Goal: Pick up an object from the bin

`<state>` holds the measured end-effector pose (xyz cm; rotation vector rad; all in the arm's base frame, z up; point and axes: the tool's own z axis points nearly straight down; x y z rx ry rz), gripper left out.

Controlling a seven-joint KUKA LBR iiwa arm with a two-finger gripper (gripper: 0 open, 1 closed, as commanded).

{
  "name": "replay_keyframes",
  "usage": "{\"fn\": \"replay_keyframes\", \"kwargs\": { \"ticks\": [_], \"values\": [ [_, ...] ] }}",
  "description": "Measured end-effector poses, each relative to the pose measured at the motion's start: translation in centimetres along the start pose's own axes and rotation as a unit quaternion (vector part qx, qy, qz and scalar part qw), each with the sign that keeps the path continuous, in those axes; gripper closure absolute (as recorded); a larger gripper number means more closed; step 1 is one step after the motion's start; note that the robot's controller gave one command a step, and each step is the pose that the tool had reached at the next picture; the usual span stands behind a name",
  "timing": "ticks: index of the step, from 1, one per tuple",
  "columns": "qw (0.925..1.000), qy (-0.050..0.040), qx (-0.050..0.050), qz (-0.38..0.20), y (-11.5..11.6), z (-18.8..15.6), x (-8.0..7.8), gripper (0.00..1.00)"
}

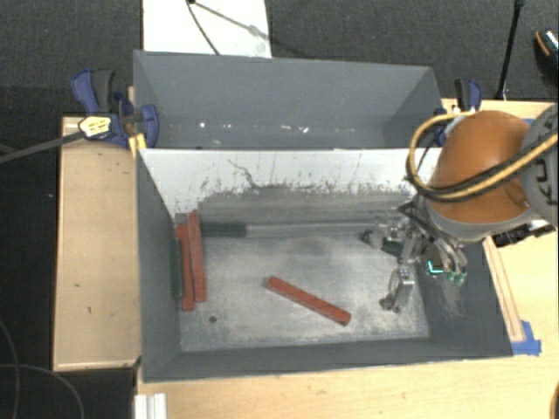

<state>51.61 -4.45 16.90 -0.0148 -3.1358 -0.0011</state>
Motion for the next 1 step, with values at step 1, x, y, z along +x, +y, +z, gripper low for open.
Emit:
{"fn": "replay_keyframes", "kwargs": {
  "ticks": [1],
  "values": [
    [0.9986, -0.0015, -0.001, 0.052, 7.63, 10.22, 3.24, 0.00]
  ]
}}
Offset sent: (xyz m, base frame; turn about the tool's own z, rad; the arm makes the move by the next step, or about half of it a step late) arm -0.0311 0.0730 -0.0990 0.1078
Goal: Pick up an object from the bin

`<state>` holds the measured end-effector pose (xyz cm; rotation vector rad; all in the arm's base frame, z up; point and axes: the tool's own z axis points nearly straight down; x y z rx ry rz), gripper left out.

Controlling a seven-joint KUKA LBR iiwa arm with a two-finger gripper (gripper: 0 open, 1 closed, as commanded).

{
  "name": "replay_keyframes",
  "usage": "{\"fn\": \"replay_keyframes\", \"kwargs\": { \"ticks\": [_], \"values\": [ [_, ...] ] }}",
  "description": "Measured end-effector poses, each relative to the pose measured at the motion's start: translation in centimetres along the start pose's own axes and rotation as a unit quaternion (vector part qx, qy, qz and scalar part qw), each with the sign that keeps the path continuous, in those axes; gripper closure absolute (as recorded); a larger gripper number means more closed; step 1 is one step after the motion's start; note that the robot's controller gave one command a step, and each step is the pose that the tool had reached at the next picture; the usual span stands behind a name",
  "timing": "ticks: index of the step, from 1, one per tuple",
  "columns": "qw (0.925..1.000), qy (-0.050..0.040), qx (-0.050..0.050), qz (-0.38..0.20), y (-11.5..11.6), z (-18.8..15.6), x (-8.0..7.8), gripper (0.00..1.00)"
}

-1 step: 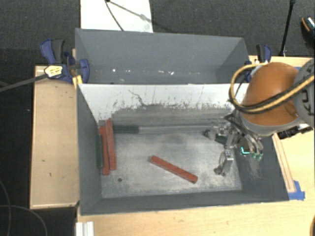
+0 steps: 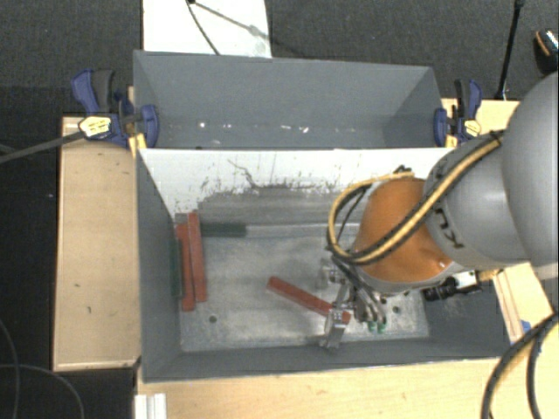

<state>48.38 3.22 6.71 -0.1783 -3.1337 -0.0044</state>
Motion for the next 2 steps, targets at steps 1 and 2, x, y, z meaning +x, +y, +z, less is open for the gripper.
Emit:
{"fn": "replay_keyframes", "kwargs": {
  "ticks": [1, 2],
  "values": [
    [1.0000, -0.0027, 0.001, 0.001, -0.3, -0.3, -0.2, 1.00],
    [0.9999, -0.0071, 0.000, -0.011, 2.4, -14.1, -2.7, 1.00]
  ]
}}
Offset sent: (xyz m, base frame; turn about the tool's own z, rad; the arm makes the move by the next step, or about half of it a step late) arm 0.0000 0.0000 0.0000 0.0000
